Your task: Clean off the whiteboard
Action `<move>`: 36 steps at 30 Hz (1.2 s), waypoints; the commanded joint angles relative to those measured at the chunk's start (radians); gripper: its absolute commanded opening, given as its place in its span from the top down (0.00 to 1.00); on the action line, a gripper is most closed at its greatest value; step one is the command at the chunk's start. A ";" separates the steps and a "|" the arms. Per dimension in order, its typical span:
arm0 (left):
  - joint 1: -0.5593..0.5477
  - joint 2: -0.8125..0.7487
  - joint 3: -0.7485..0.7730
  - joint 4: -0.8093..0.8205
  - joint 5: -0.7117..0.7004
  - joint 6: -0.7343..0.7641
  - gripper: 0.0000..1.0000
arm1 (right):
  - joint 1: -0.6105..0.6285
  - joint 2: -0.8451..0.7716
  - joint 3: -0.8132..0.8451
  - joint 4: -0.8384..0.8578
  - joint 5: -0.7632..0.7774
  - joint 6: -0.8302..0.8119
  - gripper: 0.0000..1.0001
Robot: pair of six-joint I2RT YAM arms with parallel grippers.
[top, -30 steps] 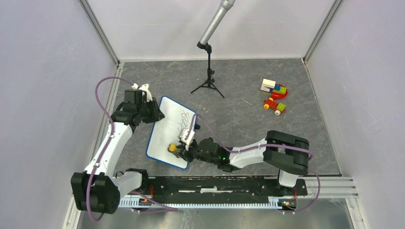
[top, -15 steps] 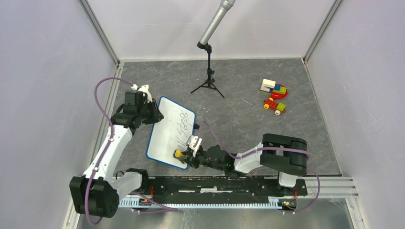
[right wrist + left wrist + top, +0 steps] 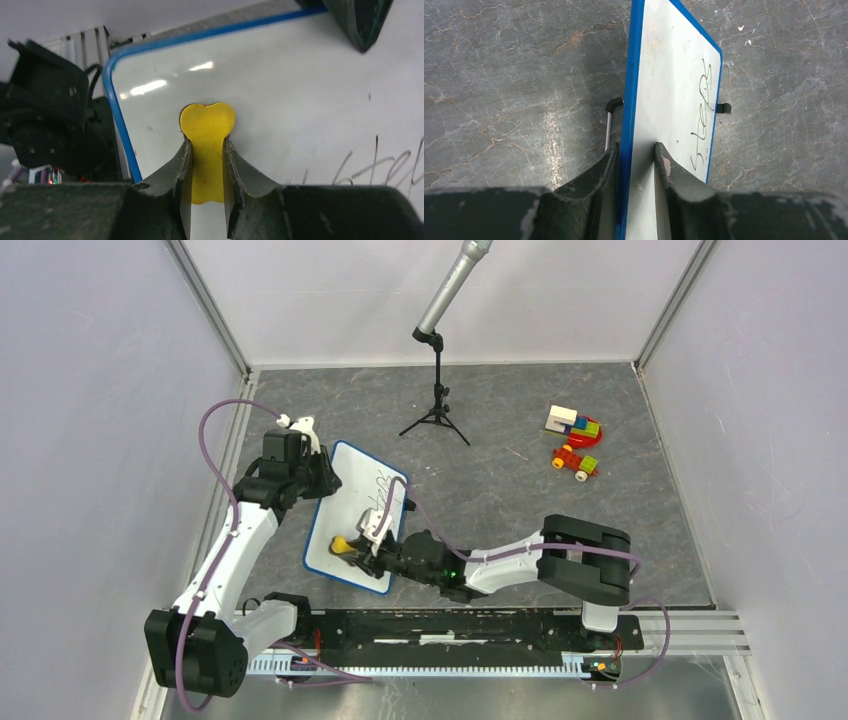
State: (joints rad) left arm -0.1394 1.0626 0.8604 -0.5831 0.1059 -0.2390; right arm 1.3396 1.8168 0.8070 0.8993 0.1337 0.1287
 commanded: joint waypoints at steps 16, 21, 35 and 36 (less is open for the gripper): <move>-0.012 -0.002 -0.029 -0.049 -0.082 0.040 0.98 | -0.071 0.031 -0.175 0.005 0.050 0.055 0.84; -0.016 -0.005 -0.029 -0.049 -0.078 0.037 0.98 | -0.045 0.006 -0.019 -0.080 0.037 -0.014 0.84; -0.025 -0.011 -0.031 -0.047 -0.080 0.037 0.98 | -0.124 0.093 0.002 0.004 -0.045 0.116 0.84; -0.025 -0.011 -0.031 -0.047 -0.079 0.037 0.98 | -0.130 0.091 -0.029 0.015 -0.038 0.126 0.84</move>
State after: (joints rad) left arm -0.1516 1.0523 0.8513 -0.5613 0.0807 -0.2356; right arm 1.2430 1.8656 0.8875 0.9096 0.1184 0.1799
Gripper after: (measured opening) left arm 0.336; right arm 0.282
